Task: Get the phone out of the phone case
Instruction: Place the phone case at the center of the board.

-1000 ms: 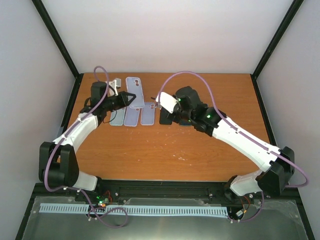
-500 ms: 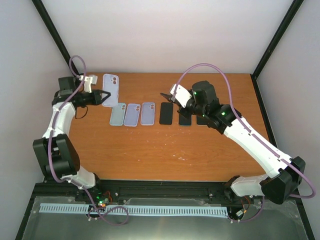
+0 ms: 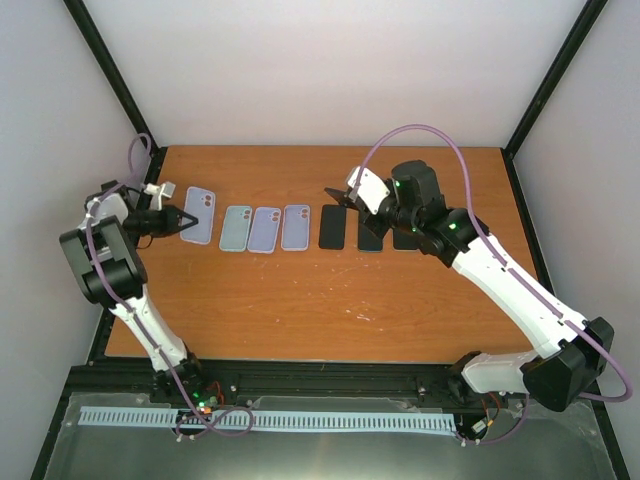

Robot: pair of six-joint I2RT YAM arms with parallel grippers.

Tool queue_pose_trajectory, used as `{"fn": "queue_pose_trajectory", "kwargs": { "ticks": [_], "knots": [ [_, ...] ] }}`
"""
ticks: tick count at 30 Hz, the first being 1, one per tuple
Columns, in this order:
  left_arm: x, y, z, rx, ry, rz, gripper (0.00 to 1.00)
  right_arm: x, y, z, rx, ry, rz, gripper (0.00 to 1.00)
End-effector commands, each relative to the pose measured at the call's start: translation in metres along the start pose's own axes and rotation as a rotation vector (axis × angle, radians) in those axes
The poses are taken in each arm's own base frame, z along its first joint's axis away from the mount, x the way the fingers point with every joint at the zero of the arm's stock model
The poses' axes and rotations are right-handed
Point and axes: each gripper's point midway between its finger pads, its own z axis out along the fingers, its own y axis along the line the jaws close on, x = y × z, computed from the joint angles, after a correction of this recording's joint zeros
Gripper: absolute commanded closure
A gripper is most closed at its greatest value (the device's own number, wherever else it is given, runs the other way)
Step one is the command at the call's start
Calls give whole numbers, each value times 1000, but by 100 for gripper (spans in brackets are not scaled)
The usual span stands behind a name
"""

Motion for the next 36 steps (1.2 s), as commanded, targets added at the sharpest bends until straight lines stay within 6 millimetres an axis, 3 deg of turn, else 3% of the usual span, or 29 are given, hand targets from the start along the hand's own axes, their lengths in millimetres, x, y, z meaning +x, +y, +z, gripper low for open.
{"fn": "queue_pose_trajectory", "kwargs": {
  "ticks": [1, 17, 36],
  "knots": [
    [-7, 6, -6, 31, 12, 44, 99, -15, -8, -13, 26, -72, 11, 97],
    [-10, 59, 20, 17, 69, -64, 99, -8, -7, -8, 7, -57, 29, 97],
    [15, 95, 60, -60, 158, -171, 98, -4, -7, -4, -1, -49, 44, 97]
  ]
}}
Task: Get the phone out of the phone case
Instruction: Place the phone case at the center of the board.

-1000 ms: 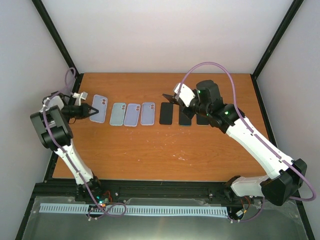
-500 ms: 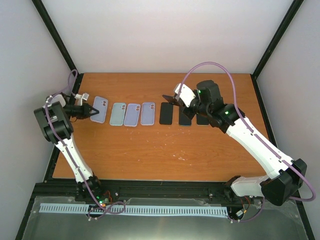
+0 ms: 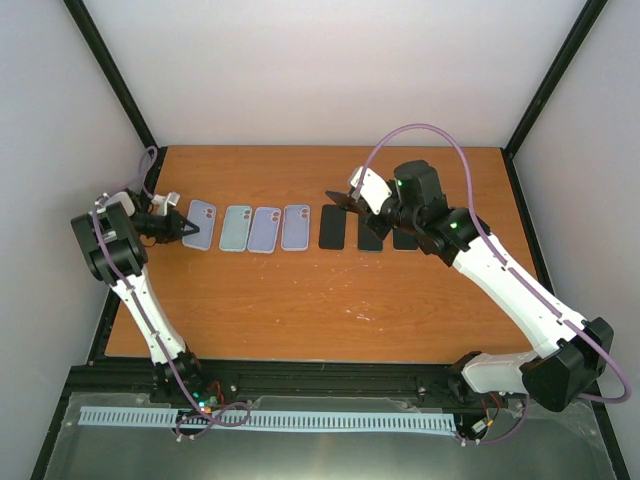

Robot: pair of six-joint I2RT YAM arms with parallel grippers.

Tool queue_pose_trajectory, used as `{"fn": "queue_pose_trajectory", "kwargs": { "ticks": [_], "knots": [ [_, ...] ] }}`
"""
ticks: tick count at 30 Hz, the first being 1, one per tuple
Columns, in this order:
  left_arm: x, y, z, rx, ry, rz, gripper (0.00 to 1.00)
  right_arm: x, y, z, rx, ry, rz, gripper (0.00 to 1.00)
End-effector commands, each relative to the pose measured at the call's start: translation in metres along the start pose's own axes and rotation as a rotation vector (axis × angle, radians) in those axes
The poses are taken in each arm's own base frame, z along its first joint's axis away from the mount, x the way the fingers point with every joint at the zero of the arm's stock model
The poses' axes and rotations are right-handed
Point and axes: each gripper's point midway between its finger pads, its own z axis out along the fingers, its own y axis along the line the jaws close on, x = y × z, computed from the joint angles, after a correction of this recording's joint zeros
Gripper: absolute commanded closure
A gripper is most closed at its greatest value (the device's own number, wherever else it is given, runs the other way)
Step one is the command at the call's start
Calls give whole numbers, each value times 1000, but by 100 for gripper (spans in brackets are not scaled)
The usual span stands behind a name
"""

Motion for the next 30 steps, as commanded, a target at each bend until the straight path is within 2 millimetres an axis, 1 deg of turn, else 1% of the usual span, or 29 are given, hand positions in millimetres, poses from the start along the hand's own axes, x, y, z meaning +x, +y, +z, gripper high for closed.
{"fn": "queue_pose_trajectory", "kwargs": {
  "ticks": [1, 7, 13, 19, 22, 27, 28, 30],
  "knots": [
    [2, 11, 20, -36, 29, -8, 98, -11, -7, -5, 26, -52, 7, 97],
    [8, 11, 31, -46, 56, -18, 99, -9, -7, -4, 25, -51, 9, 97],
    [16, 0, 40, 2, 80, -27, 99, -7, -7, -4, 26, -48, 9, 97],
    [19, -7, 43, 8, 93, -9, 99, -7, -7, -5, 27, -50, 8, 97],
    [24, -9, 46, 11, 104, -4, 99, -7, -6, -4, 24, -50, 8, 97],
    [33, -5, 49, -30, 120, -9, 99, -8, -7, -4, 26, -50, 8, 97],
    [34, -3, 49, -46, 118, -15, 97, -8, -7, -4, 27, -51, 8, 97],
    [34, 7, 46, -116, 112, -40, 86, -8, -7, -4, 27, -50, 8, 97]
  ]
}}
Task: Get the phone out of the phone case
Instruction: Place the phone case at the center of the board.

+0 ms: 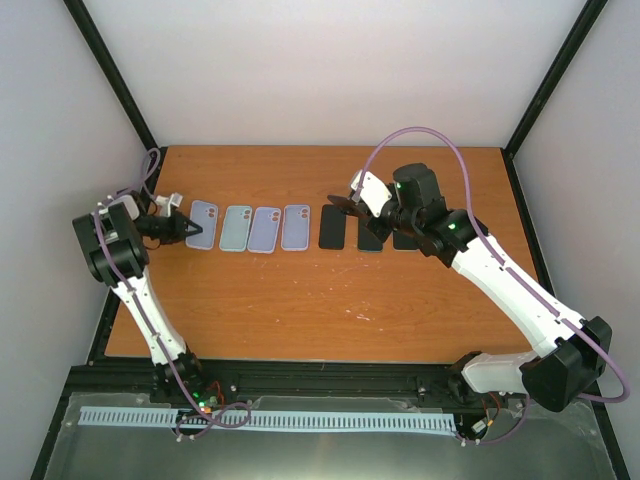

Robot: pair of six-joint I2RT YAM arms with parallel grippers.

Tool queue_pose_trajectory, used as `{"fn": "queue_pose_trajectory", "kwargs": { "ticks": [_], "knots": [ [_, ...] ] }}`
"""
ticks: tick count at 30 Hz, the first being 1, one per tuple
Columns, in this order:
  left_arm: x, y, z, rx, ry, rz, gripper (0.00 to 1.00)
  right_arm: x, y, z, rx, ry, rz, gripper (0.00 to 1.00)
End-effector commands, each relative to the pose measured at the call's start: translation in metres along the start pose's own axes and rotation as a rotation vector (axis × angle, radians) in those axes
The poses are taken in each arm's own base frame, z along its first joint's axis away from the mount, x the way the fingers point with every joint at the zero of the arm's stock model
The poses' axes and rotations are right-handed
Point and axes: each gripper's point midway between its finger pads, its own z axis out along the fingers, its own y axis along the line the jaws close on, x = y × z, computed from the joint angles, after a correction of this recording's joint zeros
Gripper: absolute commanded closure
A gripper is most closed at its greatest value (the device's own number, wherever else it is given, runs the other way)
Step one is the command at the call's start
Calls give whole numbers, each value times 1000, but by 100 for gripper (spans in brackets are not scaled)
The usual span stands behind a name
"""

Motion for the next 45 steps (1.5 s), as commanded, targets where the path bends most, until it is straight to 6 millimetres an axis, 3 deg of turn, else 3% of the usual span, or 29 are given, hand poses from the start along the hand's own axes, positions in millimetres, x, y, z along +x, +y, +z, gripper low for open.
{"fn": "queue_pose_trajectory", "kwargs": {
  "ticks": [1, 3, 6, 14, 15, 20, 23, 25, 26, 30, 37, 40, 45],
  "knots": [
    [29, 13, 34, -144, 114, -31, 81, -20, -10, -10, 35, -77, 2, 97],
    [30, 20, 29, -219, 92, -37, 70, -20, -10, -10, 35, -77, 2, 97],
    [29, 28, 18, -313, 67, -46, 63, -20, -9, -10, 32, -77, 2, 97],
    [10, 37, -15, -513, -33, -20, 54, -22, -10, -12, 33, -82, 1, 97],
    [8, 37, -19, -529, -43, -17, 48, -23, -10, -12, 33, -84, 2, 97],
    [-11, 27, -40, -581, -111, 27, 38, -25, -11, -13, 38, -89, 1, 97],
    [-22, 13, -52, -581, -158, 72, 22, -26, -12, -13, 40, -90, 0, 97],
    [-32, 0, -61, -570, -195, 106, 3, -28, -14, -13, 44, -92, -5, 97],
    [-36, -8, -66, -561, -215, 121, 1, -30, -15, -14, 49, -95, -10, 97],
    [-60, -56, -93, -491, -330, 204, 0, -41, -28, -15, 100, -101, -47, 97],
    [-94, -165, -149, -280, -527, 328, 0, -73, -62, -20, 238, -139, -115, 97],
    [-98, -208, -165, -146, -585, 344, 0, -91, -74, -25, 302, -170, -146, 97],
    [-87, -268, -180, 108, -621, 299, 0, -106, -82, -22, 473, -129, -305, 97]
  ]
}}
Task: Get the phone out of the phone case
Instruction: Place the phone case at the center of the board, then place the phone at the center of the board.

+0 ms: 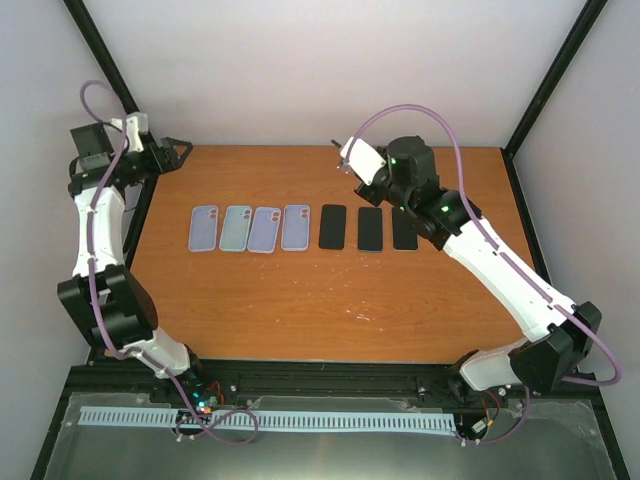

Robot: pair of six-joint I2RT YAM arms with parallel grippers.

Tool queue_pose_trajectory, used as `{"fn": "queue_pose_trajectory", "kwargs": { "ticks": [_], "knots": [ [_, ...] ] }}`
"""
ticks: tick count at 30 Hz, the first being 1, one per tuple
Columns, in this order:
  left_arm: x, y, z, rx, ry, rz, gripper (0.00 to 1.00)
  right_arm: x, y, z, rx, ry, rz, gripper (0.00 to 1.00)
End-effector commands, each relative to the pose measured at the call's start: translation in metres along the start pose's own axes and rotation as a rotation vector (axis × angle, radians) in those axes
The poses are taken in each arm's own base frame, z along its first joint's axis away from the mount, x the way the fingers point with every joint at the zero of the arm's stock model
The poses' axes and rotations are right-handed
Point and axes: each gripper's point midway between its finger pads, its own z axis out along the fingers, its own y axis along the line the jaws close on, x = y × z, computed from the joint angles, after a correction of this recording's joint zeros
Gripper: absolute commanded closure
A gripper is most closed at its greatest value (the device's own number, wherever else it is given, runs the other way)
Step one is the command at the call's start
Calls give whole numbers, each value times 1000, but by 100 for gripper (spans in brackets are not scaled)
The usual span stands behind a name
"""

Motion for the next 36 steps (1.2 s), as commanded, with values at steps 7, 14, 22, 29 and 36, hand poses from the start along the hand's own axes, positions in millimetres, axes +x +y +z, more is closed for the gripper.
{"fn": "queue_pose_trajectory", "kwargs": {
  "ticks": [7, 14, 22, 29, 36],
  "knots": [
    [-33, -117, -47, 503, -62, -209, 0, -55, -12, 10, 370, -39, -344, 97],
    [-13, -159, -41, 646, 21, -258, 0, -91, 25, 16, 543, -108, -592, 97],
    [7, -192, -29, 725, 91, -275, 1, -107, 80, 10, 622, -198, -762, 97],
    [27, -219, -14, 771, 155, -291, 7, -113, 105, 4, 641, -235, -818, 97],
    [44, -245, -6, 834, 225, -294, 20, -109, 120, 3, 666, -249, -865, 97]
  ]
}}
